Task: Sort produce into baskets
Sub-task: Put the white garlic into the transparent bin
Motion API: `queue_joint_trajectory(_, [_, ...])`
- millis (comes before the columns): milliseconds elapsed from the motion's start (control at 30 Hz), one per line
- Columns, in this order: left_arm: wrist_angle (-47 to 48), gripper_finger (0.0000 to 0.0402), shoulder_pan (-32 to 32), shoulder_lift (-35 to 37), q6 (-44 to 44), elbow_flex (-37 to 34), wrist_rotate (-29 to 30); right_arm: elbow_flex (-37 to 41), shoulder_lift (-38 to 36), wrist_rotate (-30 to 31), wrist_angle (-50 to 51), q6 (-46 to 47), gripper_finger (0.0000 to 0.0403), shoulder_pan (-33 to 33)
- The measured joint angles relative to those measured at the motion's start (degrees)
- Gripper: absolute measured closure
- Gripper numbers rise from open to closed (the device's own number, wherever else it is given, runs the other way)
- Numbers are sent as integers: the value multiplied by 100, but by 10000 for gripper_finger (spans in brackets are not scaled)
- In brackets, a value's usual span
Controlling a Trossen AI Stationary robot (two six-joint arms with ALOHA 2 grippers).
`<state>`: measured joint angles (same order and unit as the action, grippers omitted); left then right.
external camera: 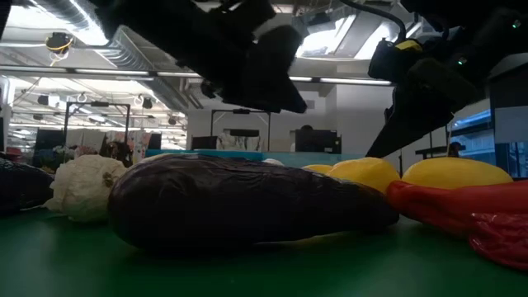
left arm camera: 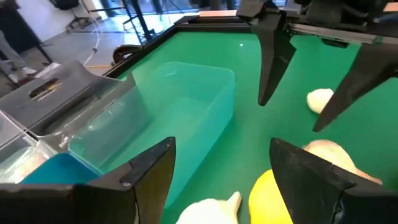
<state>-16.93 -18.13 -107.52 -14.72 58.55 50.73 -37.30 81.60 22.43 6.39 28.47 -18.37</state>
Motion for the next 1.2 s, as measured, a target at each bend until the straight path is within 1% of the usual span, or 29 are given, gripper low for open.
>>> queue_joint_trajectory(67, [135, 146, 0, -142, -116, 174, 85, 0, 0, -15, -1, -2, 123, 0])
queue_joint_trajectory(200, [827, 146, -6, -306, -670, 366, 137, 0, 0, -44, 3, -1, 123, 0])
queue_joint_trajectory(333, [1483, 146, -35, -308, -1598, 370, 362, 0, 0, -45, 14, -3, 123, 0])
queue_joint_trajectory(400, [1700, 146, -42, -309, -1883, 369, 406, 0, 0, -45, 9, -13, 123, 0])
queue_joint_trajectory(567, [1709, 146, -86, -353, -1959, 369, 419, 0, 0, -13, 5, -17, 123, 0])
queue_joint_trajectory(667, [1441, 146, -144, -456, -2013, 370, 413, 0, 0, -11, 6, -17, 123, 0])
queue_joint_trajectory(800, [1344, 146, -197, -585, -1945, 370, 377, 0, 0, -12, 7, -17, 123, 0])
queue_joint_trajectory(1067, [1365, 146, -114, -605, -1985, 369, 391, 0, 0, -11, 5, -17, 123, 0])
queue_joint_trajectory(1200, [1320, 146, -50, -748, -2112, 366, 373, 0, 0, -10, 7, -20, 123, 0])
